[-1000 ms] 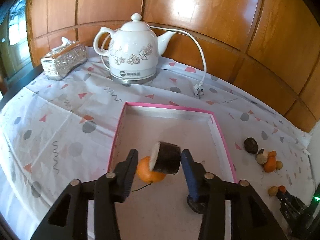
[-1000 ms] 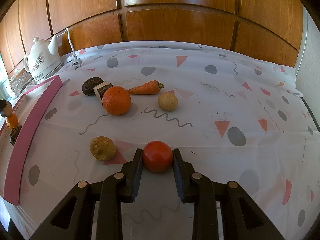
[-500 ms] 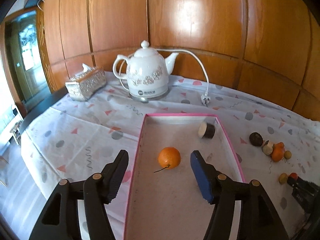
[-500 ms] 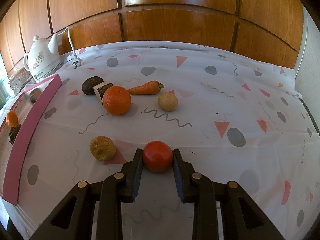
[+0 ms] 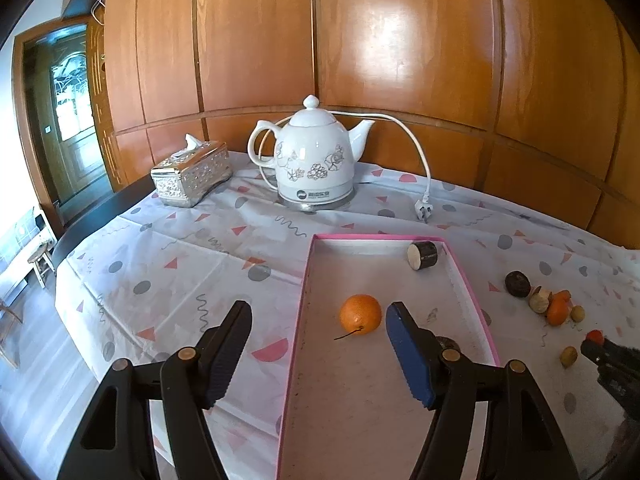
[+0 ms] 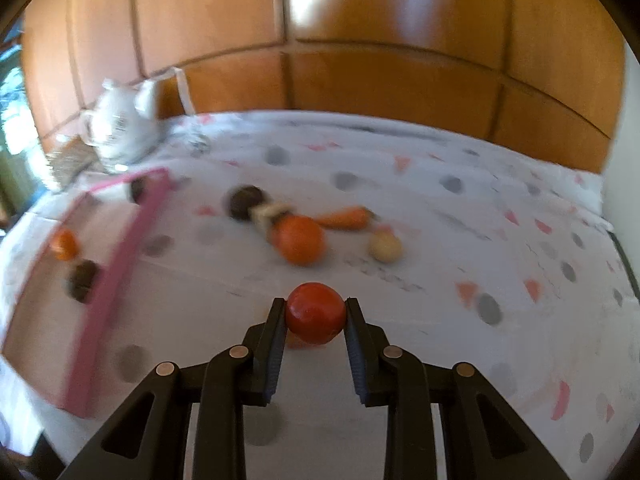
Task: Organize fruits
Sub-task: 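Lower the red tomato into the tray and open the right tool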
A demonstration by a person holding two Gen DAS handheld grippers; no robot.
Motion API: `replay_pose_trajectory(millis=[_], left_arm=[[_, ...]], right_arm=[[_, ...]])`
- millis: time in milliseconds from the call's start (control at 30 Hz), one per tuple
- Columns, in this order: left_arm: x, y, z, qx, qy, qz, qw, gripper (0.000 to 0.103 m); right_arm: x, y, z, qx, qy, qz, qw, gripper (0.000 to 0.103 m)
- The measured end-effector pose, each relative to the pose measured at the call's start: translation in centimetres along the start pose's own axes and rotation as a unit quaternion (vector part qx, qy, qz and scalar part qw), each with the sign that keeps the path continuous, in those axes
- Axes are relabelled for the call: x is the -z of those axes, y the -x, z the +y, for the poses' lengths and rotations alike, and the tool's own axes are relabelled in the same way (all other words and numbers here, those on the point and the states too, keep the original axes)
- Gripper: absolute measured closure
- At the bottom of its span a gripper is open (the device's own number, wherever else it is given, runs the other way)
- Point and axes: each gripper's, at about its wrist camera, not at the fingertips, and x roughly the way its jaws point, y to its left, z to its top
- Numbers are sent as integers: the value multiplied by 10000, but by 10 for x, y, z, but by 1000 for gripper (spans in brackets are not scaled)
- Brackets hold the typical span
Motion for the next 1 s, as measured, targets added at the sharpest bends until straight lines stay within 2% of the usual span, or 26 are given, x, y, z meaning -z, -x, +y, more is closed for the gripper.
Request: replay_pose_trajectory(millis=[100,233,433,567,733,833,1000], left_arm=[[1,0,4,-22,41,10,10000,33],[2,2,10,-39,106,-5,9999,32],[5,4,17,-46,204,8,9998,31],[8,2,23,-36,293,72,9995,30],[11,2,25,-11,320,114,9994,30],[13,0,25,1,341,156,9993,30],[14,-1,23,65,374,202,9991,29]], right_arm=[[-8,5,29,-503,322,3,9982,75],[-15,6,80,-1165,794,61,9900,75],[-28,-8,146,-1789,1219,240,9760,75],[-34,-20,175,-1920,1354,377,9713,74],[-37,-37,200,-1881,1365,507,9713,74],[-35,-35,202,-1798,1354,457,9733,66],[-33,-30,194,-1704,1221,395,9770,65]])
